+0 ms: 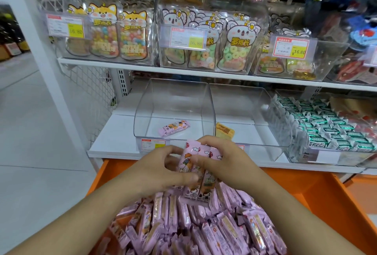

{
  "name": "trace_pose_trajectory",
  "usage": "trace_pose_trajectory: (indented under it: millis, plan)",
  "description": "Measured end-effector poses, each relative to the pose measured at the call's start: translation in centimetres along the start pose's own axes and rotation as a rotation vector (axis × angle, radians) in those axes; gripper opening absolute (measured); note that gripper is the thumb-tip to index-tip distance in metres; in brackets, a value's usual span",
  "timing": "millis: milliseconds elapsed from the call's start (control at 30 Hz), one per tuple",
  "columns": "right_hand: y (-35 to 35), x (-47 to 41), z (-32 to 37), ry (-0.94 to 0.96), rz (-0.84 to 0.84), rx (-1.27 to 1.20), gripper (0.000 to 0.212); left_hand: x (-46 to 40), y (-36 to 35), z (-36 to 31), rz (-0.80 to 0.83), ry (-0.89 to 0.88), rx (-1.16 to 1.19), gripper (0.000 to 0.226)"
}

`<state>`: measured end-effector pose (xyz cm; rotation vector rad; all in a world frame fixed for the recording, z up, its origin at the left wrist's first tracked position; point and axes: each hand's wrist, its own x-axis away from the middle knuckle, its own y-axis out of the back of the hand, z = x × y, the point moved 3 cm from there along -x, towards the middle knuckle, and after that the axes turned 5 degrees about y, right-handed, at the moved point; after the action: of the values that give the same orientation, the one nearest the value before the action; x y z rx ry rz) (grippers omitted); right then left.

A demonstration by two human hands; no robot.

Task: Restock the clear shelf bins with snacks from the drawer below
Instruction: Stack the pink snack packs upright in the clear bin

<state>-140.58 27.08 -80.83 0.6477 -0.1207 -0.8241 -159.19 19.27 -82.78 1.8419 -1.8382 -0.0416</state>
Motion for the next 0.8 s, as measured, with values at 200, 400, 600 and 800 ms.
trace_pose_trajectory:
  millis: [200,400,600,800]
  plan:
    - [2.2,-4.6,-0.5,-0.042,-0.208,0.026,0.028,-2.8,7.1,0.2,-0.42,-0.215,-0.272,0.06]
    - [0.7,-16.9,-1.9,-0.065,-0.176,-0.002,0.039,-8.2,10.9,2.7,-0.523,-0.135,-0.598,0.076]
    - [-2.8,-29.7,-6.5,-0.149,-0.003,0.01,0.025,-11.1,11.4,4.6,-0.558,-0.141,-0.372,0.066]
    - [-6.0,-34.9,-11.5,-0.143,0.084,0.14,0.043,-11.7,10.8,6.7,-0.61,-0.315,-0.589,0.08]
